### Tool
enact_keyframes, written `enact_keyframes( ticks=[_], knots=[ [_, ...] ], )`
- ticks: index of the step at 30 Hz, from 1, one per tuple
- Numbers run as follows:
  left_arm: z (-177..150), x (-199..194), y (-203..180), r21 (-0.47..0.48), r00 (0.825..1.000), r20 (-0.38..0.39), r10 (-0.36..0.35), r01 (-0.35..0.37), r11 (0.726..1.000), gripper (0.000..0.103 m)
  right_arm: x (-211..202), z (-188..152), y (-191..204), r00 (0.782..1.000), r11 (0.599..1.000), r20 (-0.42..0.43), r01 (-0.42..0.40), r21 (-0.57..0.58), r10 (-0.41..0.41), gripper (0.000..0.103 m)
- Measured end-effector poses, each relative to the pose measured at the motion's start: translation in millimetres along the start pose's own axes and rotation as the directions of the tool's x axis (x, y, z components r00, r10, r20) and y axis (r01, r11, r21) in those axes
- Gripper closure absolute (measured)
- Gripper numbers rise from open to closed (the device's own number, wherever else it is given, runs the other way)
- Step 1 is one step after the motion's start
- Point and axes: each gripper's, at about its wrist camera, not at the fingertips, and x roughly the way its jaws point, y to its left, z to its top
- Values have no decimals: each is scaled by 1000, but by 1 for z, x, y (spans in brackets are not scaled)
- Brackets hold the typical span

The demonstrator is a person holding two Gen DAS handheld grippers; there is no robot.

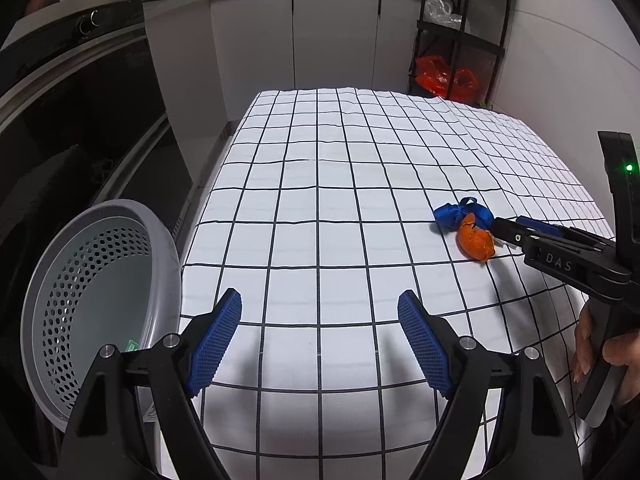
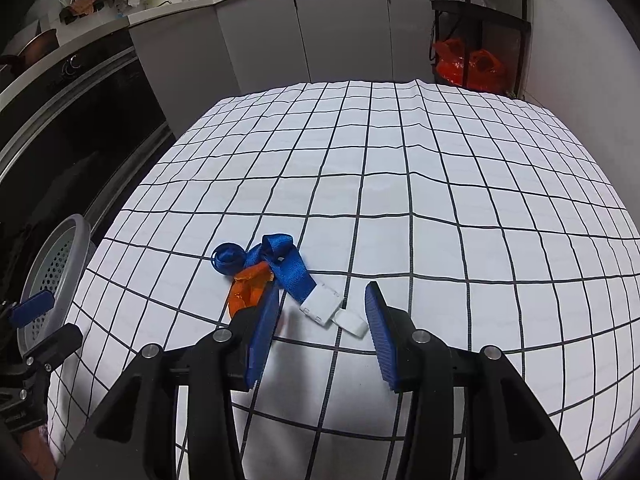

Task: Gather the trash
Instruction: 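Grasp the small white-and-blue plastic item with the right tool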

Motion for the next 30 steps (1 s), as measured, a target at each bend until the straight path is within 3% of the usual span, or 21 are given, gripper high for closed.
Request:
enact_keyframes(
  ticks=[22, 27, 30],
  knots=[
    [-2, 2, -4, 12, 1000, -4, 0, 0, 1000, 24, 18, 6, 16, 999, 997, -44, -3, -71, 0, 60],
    [-2, 2, -4, 12, 1000, -6, 4, -4, 1000, 24, 21, 8, 24, 999, 996, -51, -14, -92, 9, 78],
    [-2, 1, -4, 9, 1000, -7, 1, -1, 1000, 24, 20, 6, 29, 999, 994, -39, -2, -112, -2, 78]
  ],
)
